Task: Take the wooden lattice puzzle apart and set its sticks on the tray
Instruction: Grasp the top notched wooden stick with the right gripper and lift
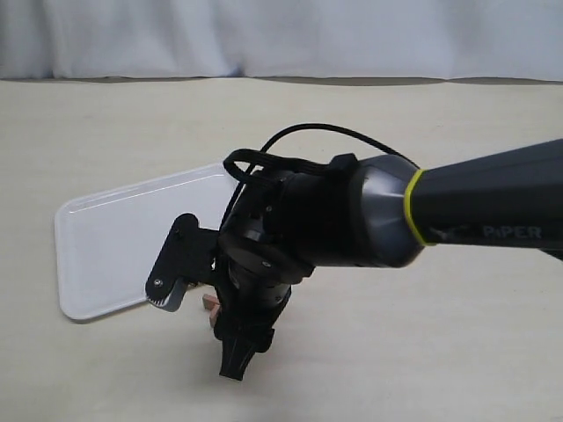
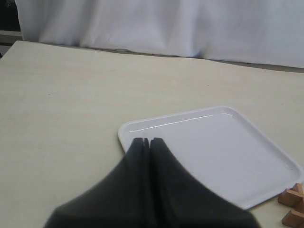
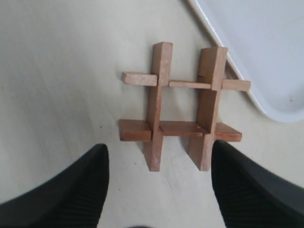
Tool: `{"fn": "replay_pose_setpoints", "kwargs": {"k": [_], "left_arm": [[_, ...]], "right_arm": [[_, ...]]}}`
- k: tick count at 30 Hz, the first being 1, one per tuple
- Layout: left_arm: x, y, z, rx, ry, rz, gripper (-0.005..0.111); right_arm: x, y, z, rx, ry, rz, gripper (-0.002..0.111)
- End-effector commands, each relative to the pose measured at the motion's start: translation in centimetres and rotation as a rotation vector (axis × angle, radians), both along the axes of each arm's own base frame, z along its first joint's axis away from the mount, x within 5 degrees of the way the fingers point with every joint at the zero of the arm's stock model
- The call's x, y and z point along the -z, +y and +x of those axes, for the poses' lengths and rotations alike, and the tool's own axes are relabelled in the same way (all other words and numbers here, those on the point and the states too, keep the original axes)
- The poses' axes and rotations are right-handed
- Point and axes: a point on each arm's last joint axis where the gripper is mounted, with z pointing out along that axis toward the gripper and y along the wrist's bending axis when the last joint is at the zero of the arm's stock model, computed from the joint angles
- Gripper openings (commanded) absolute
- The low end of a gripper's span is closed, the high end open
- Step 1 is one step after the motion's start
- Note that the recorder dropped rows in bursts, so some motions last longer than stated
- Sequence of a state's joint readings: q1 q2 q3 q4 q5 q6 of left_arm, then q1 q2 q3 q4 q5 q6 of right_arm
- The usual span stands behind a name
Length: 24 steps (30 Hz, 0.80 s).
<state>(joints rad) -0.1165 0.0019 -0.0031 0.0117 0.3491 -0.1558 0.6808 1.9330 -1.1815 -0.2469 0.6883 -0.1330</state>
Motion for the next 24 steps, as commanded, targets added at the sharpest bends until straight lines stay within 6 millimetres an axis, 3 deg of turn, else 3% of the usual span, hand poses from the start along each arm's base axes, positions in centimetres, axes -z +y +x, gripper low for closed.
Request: {"fn": "replay_pose_setpoints", "kwargs": {"k": [1,11,20,24], "left_arm": [[0.1,0.0,0.0,-0.001,-0.002,0.001,0.000],[0.0,0.0,0.0,-0.001,-0.004,0.001,0.000],[0.1,0.0,0.0,-0.001,-0.002,0.001,0.000],[0.1,0.0,0.0,-0.001,-0.002,0.001,0.000]], "right_arm": [[0.6,0.0,0.1,0.026,0.024,0.004,0.059],[1.9,0.0,0.3,0.005,0.029,-0.027,0.056],[3.0,-0.1,0.5,-0.017,0.034,-0.061,0.026],[3.0,-0.2,0.6,-0.026,0.028,-0.070,0.004]]}}
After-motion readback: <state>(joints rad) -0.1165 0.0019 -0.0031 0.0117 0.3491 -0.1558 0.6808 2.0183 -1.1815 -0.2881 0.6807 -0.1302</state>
